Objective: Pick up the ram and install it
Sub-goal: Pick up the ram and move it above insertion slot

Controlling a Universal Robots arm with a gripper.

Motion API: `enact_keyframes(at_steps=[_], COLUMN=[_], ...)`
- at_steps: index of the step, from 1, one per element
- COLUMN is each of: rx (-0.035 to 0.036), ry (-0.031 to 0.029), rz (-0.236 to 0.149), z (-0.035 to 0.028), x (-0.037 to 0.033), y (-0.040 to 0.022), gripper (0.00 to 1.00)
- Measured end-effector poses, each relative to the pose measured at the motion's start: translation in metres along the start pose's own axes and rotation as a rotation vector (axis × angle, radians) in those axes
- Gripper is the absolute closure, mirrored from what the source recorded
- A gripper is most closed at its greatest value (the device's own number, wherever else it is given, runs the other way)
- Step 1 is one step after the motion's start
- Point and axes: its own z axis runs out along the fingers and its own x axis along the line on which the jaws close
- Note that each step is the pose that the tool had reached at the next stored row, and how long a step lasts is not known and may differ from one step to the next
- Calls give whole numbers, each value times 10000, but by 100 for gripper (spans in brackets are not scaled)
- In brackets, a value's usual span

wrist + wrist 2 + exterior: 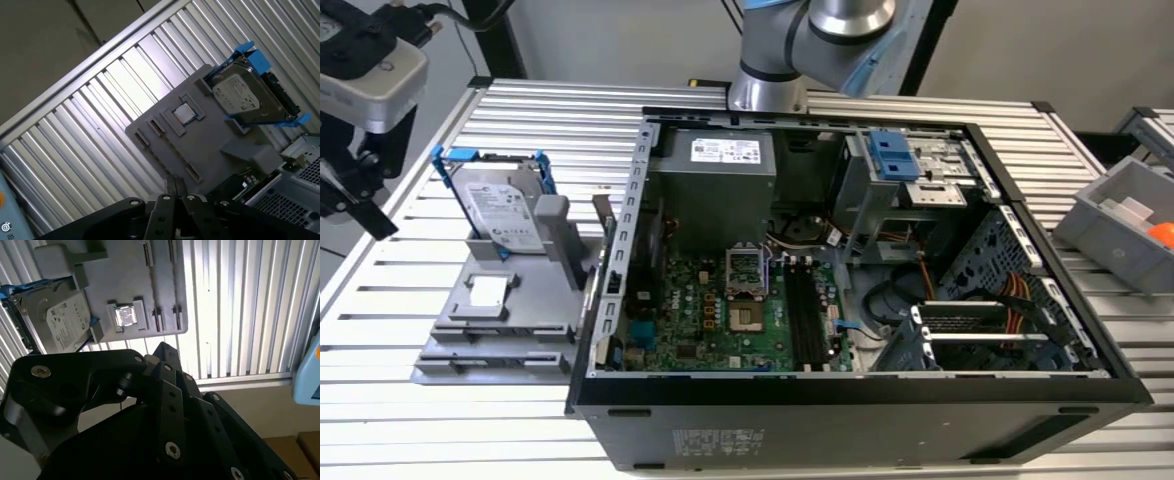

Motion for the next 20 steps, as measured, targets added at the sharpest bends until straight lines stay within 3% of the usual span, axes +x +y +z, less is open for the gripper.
enact_keyframes(at_steps=[4, 13, 20], rx=[115, 80, 236], ry=[39, 106, 86], rz=[-379, -1447, -2402], z=[0, 0, 0], x=[0, 0, -1], y=[0, 0, -1], gripper=[100, 100, 100])
